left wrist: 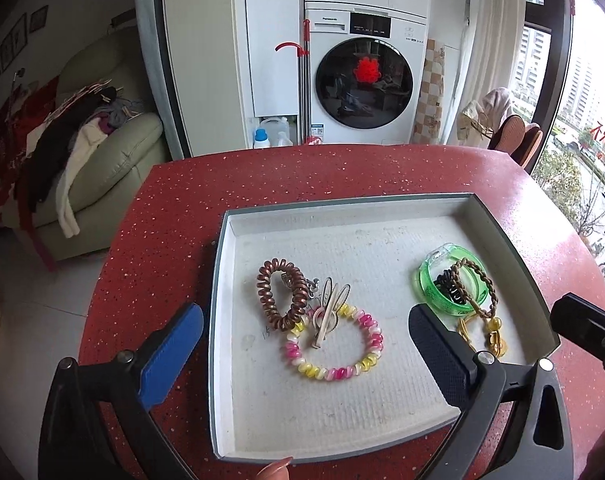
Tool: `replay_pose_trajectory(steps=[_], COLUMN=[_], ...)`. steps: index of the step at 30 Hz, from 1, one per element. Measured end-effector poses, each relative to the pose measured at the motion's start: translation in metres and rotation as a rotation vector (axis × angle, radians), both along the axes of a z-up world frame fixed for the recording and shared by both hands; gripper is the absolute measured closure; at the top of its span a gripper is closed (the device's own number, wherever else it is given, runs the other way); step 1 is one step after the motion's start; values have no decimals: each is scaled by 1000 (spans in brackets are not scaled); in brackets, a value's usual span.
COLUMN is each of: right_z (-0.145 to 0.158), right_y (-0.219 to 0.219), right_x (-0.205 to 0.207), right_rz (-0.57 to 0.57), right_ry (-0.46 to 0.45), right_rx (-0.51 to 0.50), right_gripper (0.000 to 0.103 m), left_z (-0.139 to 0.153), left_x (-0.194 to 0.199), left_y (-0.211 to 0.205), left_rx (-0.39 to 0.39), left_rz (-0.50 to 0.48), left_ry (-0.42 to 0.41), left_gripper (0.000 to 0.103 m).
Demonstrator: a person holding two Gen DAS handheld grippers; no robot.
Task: Organize jewelry
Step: 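Open both tools to release the clip and braided bracelet into the tray, then move the left tool to the star hairpin while the right tool reaches the silver pendant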
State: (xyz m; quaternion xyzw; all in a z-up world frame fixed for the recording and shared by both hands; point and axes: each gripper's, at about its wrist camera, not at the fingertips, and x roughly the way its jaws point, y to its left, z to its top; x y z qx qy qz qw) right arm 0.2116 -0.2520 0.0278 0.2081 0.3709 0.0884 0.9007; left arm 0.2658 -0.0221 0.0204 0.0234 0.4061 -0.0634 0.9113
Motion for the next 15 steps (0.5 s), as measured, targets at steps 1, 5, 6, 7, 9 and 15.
replay_pose_trajectory(steps=[1, 5, 6, 7, 9, 15], right_z=[2, 10, 12, 13, 15, 14], right_y=[0, 4, 5, 5, 6, 7], right_x=[-5, -16, -19, -22, -27, -35], right_rz=[-8, -17, -17, -18, -22, -13], right_ry=[-21, -60, -65, -69, -77, -29], right_rx=[0, -27, -31, -34, -32, -25], right_gripper=[0, 0, 0, 0, 0, 0], left_z=[0, 1, 1, 1, 2, 2], left_x=[-2, -12, -15, -16, -21, -39], left_y=[0, 2, 3, 4, 7, 7], left_rx=[2, 2, -4, -8, -14, 27], left_rz=[1, -3, -6, -6, -7, -25], left_ry=[0, 0, 4, 8, 13, 12], left_gripper=[0, 0, 0, 0, 0, 0])
